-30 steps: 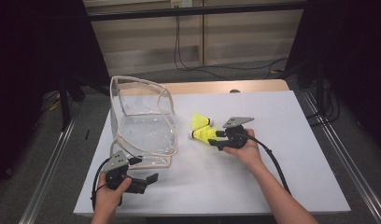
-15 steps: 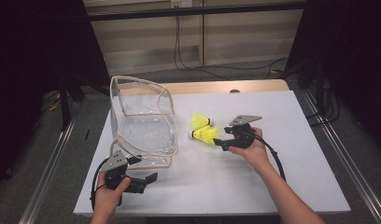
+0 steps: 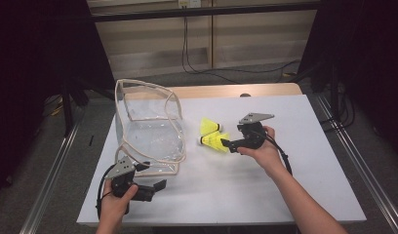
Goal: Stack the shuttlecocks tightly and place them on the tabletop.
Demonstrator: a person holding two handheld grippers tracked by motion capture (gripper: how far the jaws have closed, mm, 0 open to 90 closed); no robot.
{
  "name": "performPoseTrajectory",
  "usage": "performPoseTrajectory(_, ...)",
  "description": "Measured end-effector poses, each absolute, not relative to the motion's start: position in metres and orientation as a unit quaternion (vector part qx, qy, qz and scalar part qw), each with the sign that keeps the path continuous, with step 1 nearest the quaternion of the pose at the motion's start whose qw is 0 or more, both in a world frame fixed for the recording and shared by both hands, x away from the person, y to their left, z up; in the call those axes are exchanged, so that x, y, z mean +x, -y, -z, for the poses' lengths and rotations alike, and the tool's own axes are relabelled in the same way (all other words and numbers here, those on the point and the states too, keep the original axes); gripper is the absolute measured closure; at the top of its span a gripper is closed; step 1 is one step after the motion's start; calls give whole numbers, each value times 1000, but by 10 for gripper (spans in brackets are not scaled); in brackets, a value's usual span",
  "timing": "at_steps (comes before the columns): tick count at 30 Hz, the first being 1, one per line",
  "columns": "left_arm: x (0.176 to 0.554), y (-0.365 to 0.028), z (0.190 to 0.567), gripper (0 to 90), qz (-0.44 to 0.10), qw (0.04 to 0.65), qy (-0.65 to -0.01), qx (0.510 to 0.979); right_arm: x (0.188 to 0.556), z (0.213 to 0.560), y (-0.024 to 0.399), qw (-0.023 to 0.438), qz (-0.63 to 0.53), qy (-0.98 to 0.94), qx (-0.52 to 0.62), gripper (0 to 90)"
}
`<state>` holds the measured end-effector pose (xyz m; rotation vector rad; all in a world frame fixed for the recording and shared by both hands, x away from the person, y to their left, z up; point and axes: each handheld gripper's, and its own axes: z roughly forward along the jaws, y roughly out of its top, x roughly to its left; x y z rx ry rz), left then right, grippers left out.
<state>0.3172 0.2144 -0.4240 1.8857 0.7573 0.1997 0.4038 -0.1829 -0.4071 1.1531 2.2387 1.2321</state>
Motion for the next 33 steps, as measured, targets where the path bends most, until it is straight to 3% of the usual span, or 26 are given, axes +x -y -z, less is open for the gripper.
performPoseTrajectory(33, 317, -213, 425, 36, -81, 521, -312, 791, 435, 390, 160, 190, -404, -793, 415, 114)
